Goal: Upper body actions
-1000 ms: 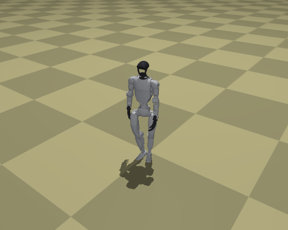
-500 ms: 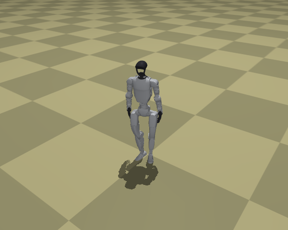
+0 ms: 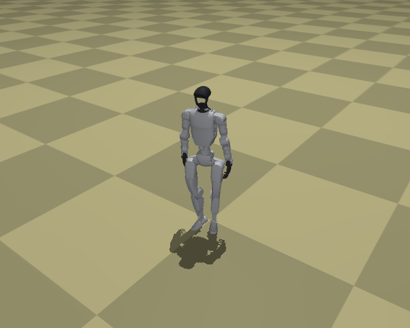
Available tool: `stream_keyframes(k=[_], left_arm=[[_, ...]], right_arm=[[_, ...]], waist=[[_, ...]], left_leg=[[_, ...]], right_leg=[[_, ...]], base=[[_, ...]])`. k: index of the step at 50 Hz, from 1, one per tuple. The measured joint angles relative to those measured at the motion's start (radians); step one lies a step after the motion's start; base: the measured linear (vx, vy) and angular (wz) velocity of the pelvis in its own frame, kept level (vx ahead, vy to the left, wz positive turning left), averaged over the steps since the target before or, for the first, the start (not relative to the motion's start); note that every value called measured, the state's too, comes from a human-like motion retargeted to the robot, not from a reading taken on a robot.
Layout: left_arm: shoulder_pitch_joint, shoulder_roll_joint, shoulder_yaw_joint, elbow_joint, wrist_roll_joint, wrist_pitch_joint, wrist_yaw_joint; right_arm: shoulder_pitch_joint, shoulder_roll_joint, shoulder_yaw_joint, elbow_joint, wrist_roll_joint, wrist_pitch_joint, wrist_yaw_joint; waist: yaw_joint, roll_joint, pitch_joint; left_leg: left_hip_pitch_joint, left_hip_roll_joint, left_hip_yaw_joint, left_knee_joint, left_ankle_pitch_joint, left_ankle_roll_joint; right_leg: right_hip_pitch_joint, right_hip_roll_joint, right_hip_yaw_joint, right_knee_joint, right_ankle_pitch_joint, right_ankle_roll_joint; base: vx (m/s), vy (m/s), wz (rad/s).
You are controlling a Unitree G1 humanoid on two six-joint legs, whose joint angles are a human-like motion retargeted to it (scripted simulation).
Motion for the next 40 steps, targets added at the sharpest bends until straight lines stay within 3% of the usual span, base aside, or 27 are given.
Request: stream_keyframes(k=[13, 24, 27, 33, 37, 40], left_arm=[[0.023, 0.017, 0.016, -0.019, 0.015, 0.005, -0.009], [0.001, -0.002, 0.02, -0.037, 0.014, 0.014, -0.018], [0.003, -0.011, 0.019, -0.039, 0.008, 0.019, -0.021], [0.026, -0.018, 0.037, -0.036, -0.015, 0.029, -0.007], [0.042, -0.016, 0.063, -0.017, -0.033, 0.04, 0.007], [0.056, -0.016, 0.085, -0.002, -0.051, 0.044, 0.017]], right_arm=[[0.023, -0.003, 0.024, 0.011, 0.027, 0.004, -0.015], [0.017, -0.041, -0.002, -0.023, 0.032, -0.006, -0.021], [0.023, -0.059, -0.021, -0.03, 0.031, -0.005, -0.027], [0.037, -0.081, -0.043, -0.035, 0.032, -0.003, -0.053], [0.051, -0.078, -0.047, -0.029, 0.029, -0.003, -0.059], [0.055, -0.069, -0.046, -0.024, 0.023, -0.001, -0.062]], waist=[[0.072, -0.003, 0.036], [0.135, -0.006, 0.082], [0.156, -0.003, 0.084], [0.127, 0.016, 0.072], [0.108, 0.009, 0.047], [0.109, 0.001, 0.024]], left_leg=[[-0.046, 0.019, -0.055, 0.056, 0.005, -0.014], [-0.206, -0.022, -0.151, 0.106, 0.056, -0.043], [-0.217, 0.008, -0.007, 0.095, 0.017, -0.064], [-0.152, 0.117, 0.476, 0.088, 0.064, -0.199], [-0.09, 0.149, 0.687, 0.094, 0.14, -0.222], [-0.053, 0.157, 0.738, 0.091, 0.177, -0.213]], right_leg=[[0.033, 0.012, -0.054, -0.023, -0.006, -0.026], [0.05, -0.024, -0.313, -0.079, -0.031, -0.03], [0.05, -0.036, -0.395, -0.088, -0.044, -0.023], [0.074, -0.036, -0.577, -0.098, -0.091, 0.0], [0.098, -0.043, -0.68, -0.092, -0.123, 0.026], [0.112, -0.049, -0.734, -0.079, -0.142, 0.047]], base=[[-0.01, -0.01, 0.16], [-0.14, 0.01, 1.32], [-0.14, 0.05, 1.8], [-0.05, 0.06, 2.16], [0.06, 0.07, 1.97], [0.15, 0.09, 1.42]])
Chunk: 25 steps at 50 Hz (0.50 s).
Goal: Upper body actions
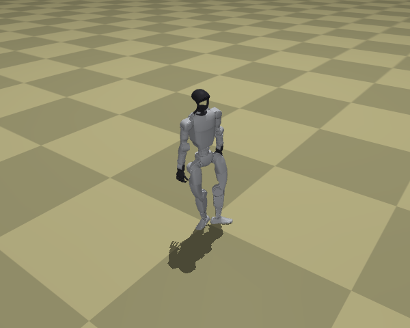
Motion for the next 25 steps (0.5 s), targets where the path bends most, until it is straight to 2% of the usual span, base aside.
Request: stream_keyframes(k=[3, 5, 8, 12, 20, 23, 25], left_arm=[[0.012, -0.003, 0.02, 0.009, -0.008, 0.002, 0.003], [0.021, -0.009, 0.032, 0.009, -0.011, 0.001, 0.006], [0.031, -0.023, 0.043, 0.009, -0.012, -0.004, 0.01], [0.024, -0.029, 0.052, 0.008, -0.006, -0.008, 0.01], [-0.014, -0.02, 0.028, -0.012, 0.002, -0.025, 0.014], [-0.013, -0.02, 0.019, -0.017, 0.008, -0.029, 0.018], [-0.017, -0.021, 0.009, -0.013, 0.005, -0.029, 0.022]], right_arm=[[-0.001, 0.012, 0.004, -0.002, -0.001, -0.002, 0.002], [-0.003, 0.021, 0.009, -0.007, -0.002, -0.008, 0.008], [-0.008, 0.025, 0.02, -0.016, -0.01, -0.014, 0.018], [-0.022, 0.037, 0.034, -0.024, -0.01, -0.023, 0.019], [-0.026, 0.036, 0.036, -0.022, -0.024, -0.034, 0.015], [-0.008, 0.031, 0.027, -0.015, -0.011, -0.038, 0.012], [0.007, 0.026, 0.024, -0.015, -0.002, -0.04, 0.011]], waist=[[0.012, 0.006, -0.017], [0.033, 0.021, -0.023], [0.057, 0.024, -0.03], [0.07, 0.008, -0.04], [0.082, -0.005, -0.034], [0.064, 0.014, -0.046], [0.041, 0.042, -0.05]], left_leg=[[0.005, -0.003, -0.096, -0.013, 0.052, -0.003], [0.012, -0.017, -0.186, -0.044, 0.038, -0.042], [0.029, -0.056, -0.205, -0.097, 0.031, -0.004], [0.022, -0.082, -0.24, -0.104, 0.018, -0.002], [0.025, -0.124, -0.327, -0.094, -0.041, 0.046], [0.026, -0.129, -0.374, -0.093, -0.057, 0.069], [0.025, -0.114, -0.421, -0.091, -0.064, 0.082]], right_leg=[[0.014, 0.009, -0.03, 0.014, -0.011, 0.017], [0.027, 0.027, -0.034, 0.026, -0.018, 0.027], [0.049, 0.029, -0.042, 0.031, -0.014, 0.038], [0.062, 0.019, -0.066, 0.029, 0.001, 0.056], [0.117, -0.001, -0.1, 0.044, 0.058, 0.074], [0.139, -0.014, -0.123, 0.083, 0.129, 0.05], [0.147, -0.02, -0.13, 0.133, 0.204, 0.002]], base=[[0.16, 0.08, 0.86], [0.21, 0.18, 0.47], [0.2, 0.17, 0.31], [0.13, 0.13, 0.43], [0.16, 0.17, 0.51], [0.26, 0.2, 0.73], [0.24, 0.2, 1.01]])
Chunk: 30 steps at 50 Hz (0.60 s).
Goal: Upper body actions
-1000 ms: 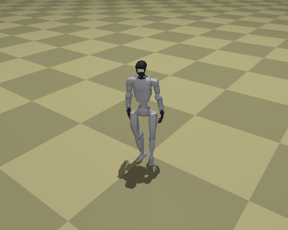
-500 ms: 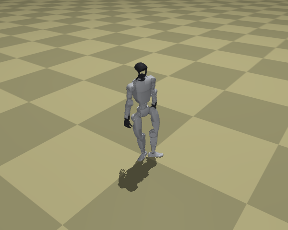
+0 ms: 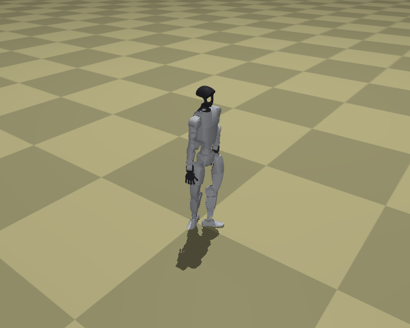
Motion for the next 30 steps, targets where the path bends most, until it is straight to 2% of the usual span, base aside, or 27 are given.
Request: stream_keyframes(k=[3, 5, 7, 8, 10, 11, 13, 15, 18, 20, 21, 22, 23, 24, 27, 30], left_arm=[[-0.025, 0.0, -0.011, 0.011, -0.014, -0.002, 0.003], [-0.05, 0.008, -0.013, 0.011, -0.015, -0.002, -0.001], [-0.065, 0.018, -0.021, 0.004, -0.015, -0.002, -0.002], [-0.071, 0.022, -0.026, 0.001, -0.017, -0.003, -0.001], [-0.084, 0.031, -0.037, -0.003, -0.019, -0.005, 0.005], [-0.087, 0.034, -0.041, -0.003, -0.019, -0.006, 0.005], [-0.089, 0.038, -0.05, -0.004, -0.015, -0.006, 0.002], [-0.09, 0.04, -0.055, -0.005, -0.007, -0.005, -0.004], [-0.092, 0.043, -0.064, -0.006, 0.003, -0.002, -0.006], [-0.088, 0.044, -0.066, -0.007, 0.009, 0.001, -0.005], [-0.08, 0.044, -0.066, -0.007, 0.008, 0.004, -0.003], [-0.074, 0.043, -0.066, -0.007, 0.009, 0.007, -0.001], [-0.07, 0.042, -0.067, -0.007, 0.009, 0.012, 0.002], [-0.067, 0.038, -0.068, -0.005, 0.009, 0.016, 0.005], [-0.053, 0.014, -0.047, 0.009, -0.012, 0.009, 0.023], [-0.021, -0.001, -0.035, 0.015, -0.021, -0.006, 0.007]], right_arm=[[0.007, -0.004, 0.0, -0.004, 0.012, -0.003, -0.006], [-0.001, -0.002, 0.007, -0.005, 0.022, -0.004, -0.012], [-0.01, 0.006, 0.015, -0.005, 0.031, -0.006, -0.014], [-0.013, 0.01, 0.017, -0.006, 0.032, -0.006, -0.014], [-0.017, 0.02, 0.026, -0.013, 0.03, -0.01, -0.012], [-0.016, 0.023, 0.032, -0.017, 0.025, -0.012, -0.015], [-0.014, 0.025, 0.045, -0.023, 0.013, -0.016, -0.022], [-0.013, 0.026, 0.053, -0.026, 0.001, -0.016, -0.025], [-0.012, 0.027, 0.053, -0.027, -0.003, -0.015, -0.025], [-0.008, 0.03, 0.053, -0.026, -0.004, -0.014, -0.027], [-0.003, 0.03, 0.057, -0.023, -0.009, -0.011, -0.026], [0.001, 0.03, 0.059, -0.02, -0.014, -0.008, -0.023], [0.002, 0.031, 0.055, -0.018, -0.023, -0.002, -0.016], [0.003, 0.032, 0.049, -0.018, -0.031, 0.004, -0.011], [0.0, 0.035, 0.036, -0.033, -0.045, 0.0, -0.015], [-0.003, 0.035, 0.05, -0.039, -0.05, -0.006, -0.027]], waist=[[-0.042, 0.059, 0.024], [-0.058, 0.087, 0.055], [-0.062, 0.065, 0.072], [-0.071, 0.054, 0.079], [-0.104, 0.037, 0.094], [-0.122, 0.034, 0.096], [-0.151, 0.027, 0.098], [-0.172, 0.011, 0.1], [-0.195, -0.028, 0.115], [-0.201, -0.054, 0.128], [-0.19, -0.066, 0.125], [-0.175, -0.075, 0.122], [-0.151, -0.078, 0.119], [-0.14, -0.076, 0.116], [-0.11, -0.066, 0.104], [-0.135, -0.055, 0.085]], left_leg=[[0.006, 0.052, -0.078, 0.008, -0.003, 0.006], [0.017, 0.085, -0.115, 0.009, -0.005, 0.01], [0.016, 0.068, -0.131, 0.005, -0.003, 0.019], [0.013, 0.057, -0.146, 0.004, 0.0, 0.023], [-0.001, 0.043, -0.199, 0.006, 0.008, 0.033], [-0.009, 0.043, -0.222, 0.011, 0.01, 0.035], [-0.023, 0.04, -0.257, 0.022, 0.012, 0.038], [-0.029, 0.025, -0.282, 0.03, 0.01, 0.041], [-0.014, -0.025, -0.326, 0.033, 0.007, 0.049], [0.011, -0.057, -0.355, 0.028, 0.007, 0.052], [0.024, -0.069, -0.353, 0.023, 0.006, 0.051], [0.035, -0.078, -0.349, 0.019, 0.005, 0.05], [0.043, -0.08, -0.342, 0.017, 0.001, 0.05], [0.045, -0.081, -0.346, 0.017, 0.0, 0.049], [0.04, -0.076, -0.358, 0.024, -0.008, 0.048], [0.039, -0.077, -0.379, 0.025, -0.012, 0.048]], right_leg=[[-0.012, -0.015, 0.065, 0.126, 0.098, -0.117], [-0.085, -0.094, 0.221, 0.351, 0.12, -0.167], [-0.186, -0.141, 0.414, 0.491, 0.091, -0.101], [-0.237, -0.128, 0.516, 0.522, 0.076, -0.071], [-0.334, -0.029, 0.768, 0.526, 0.026, 0.009], [-0.345, -0.002, 0.808, 0.49, 0.003, 0.018], [-0.352, 0.026, 0.851, 0.395, -0.038, 0.021], [-0.349, 0.037, 0.87, 0.273, -0.079, -0.001], [-0.347, 0.07, 0.971, 0.092, -0.116, -0.011], [-0.338, 0.077, 1.012, -0.012, 0.066, -0.052], [-0.321, 0.11, 1.158, -0.03, 0.027, -0.043], [-0.305, 0.117, 1.182, -0.045, 0.004, -0.036], [-0.288, 0.072, 0.96, -0.051, 0.012, -0.029], [-0.274, 0.055, 0.902, -0.061, 0.015, -0.02], [-0.255, 0.054, 0.895, -0.08, 0.013, -0.011], [-0.242, 0.061, 0.877, -0.088, 0.002, -0.017]], base=[[0.17, 0.15, 1.05], [0.11, 0.04, 0.72], [0.09, -0.01, 0.54], [0.05, -0.05, 0.86], [0.01, -0.11, 1.27], [0.04, -0.11, 1.38], [0.09, -0.1, 1.23], [0.08, -0.1, 1.13], [0.09, -0.1, 1.17], [0.15, -0.1, 0.96], [0.21, -0.09, 0.48], [0.21, -0.07, 0.08], [0.14, -0.06, 0.09], [0.07, -0.05, 0.23], [0.03, -0.02, 0.11], [0.13, -0.02, 0.43]])
